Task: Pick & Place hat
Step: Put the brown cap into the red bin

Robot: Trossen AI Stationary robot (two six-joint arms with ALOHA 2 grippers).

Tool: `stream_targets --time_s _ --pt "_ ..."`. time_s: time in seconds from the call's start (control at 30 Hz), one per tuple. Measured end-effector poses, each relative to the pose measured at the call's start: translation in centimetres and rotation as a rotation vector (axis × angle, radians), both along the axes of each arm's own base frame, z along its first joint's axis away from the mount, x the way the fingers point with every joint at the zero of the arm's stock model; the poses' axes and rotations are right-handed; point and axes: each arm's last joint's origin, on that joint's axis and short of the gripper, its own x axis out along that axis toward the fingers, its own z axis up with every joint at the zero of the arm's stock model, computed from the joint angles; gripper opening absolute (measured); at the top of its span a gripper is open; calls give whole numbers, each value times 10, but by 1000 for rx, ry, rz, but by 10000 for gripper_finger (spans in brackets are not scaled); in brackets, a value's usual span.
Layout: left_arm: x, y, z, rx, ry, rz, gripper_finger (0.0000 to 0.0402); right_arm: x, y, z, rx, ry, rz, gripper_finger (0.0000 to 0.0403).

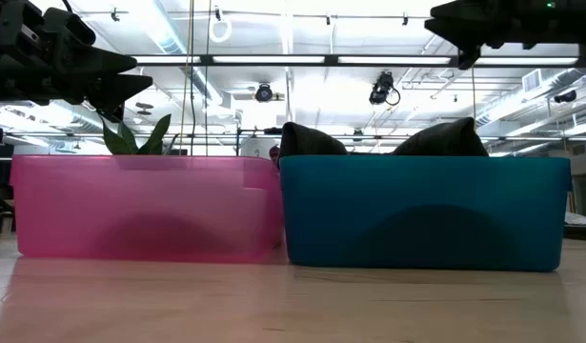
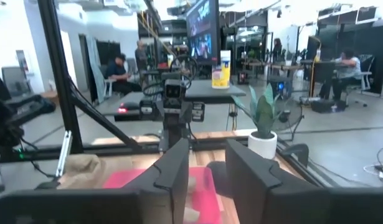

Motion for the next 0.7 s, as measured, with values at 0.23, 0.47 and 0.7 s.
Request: stream_targets --time_s 0.23,0.47,0.7 --pt "0 0 0 -8 -2 -1 197 -16 2 -16 -35 -52 -4 86" --pt "0 0 0 -40 -2 0 197 -28 3 -26 -43 -114 -3 62" --pt "0 0 0 -88 -3 -4 197 -37 5 -34 -61 -161 16 36"
